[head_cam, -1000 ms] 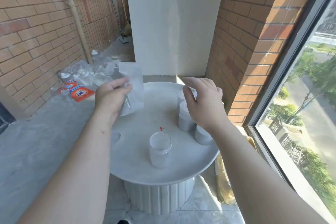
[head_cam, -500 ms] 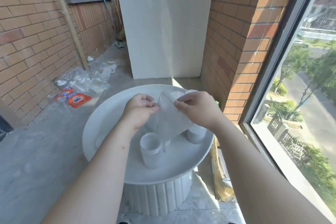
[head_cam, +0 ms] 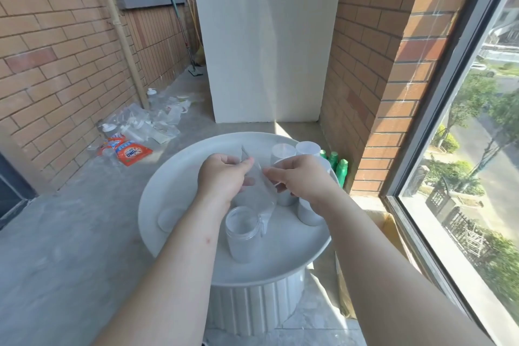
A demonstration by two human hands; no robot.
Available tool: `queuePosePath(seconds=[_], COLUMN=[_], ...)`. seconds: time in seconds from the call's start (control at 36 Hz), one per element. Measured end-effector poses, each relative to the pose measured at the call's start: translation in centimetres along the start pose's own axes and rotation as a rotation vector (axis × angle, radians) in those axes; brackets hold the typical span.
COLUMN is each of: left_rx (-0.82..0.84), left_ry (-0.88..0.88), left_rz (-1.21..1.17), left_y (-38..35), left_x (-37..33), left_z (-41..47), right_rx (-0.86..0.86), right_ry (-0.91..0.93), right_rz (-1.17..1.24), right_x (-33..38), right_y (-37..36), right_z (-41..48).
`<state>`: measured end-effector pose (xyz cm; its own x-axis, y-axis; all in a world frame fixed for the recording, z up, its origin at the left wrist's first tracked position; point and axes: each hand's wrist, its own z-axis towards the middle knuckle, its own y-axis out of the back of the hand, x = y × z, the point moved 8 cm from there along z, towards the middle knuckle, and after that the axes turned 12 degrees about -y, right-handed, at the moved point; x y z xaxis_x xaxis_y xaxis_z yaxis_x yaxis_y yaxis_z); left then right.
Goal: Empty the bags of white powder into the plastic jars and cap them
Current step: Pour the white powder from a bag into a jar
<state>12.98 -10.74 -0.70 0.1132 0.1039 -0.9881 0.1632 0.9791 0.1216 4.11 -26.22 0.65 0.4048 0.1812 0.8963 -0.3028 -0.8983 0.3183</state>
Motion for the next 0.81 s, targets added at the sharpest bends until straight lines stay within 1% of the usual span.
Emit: queuePosePath(seconds=[0.22, 0.58, 0.81], left_rx=[-0.007, 0.007, 0.021], left_ry=[0.029, 0.037, 0.049], left_rz=[-0.071, -0.067, -0.092], left_y=[0.1, -0.1, -0.6], left_x=[0.1, -0.2, -0.2], left_z=[0.0, -0.4, -0.7], right_rx=[-0.003, 0.024, -0.008], right_ry=[0.014, 0.039, 0.076], right_rz=[-0.060, -0.092, -0.117], right_x=[0.4, 0.4, 0.6], right_y=[-0.9, -1.2, -1.2], right_z=[0.0, -0.5, -0.7])
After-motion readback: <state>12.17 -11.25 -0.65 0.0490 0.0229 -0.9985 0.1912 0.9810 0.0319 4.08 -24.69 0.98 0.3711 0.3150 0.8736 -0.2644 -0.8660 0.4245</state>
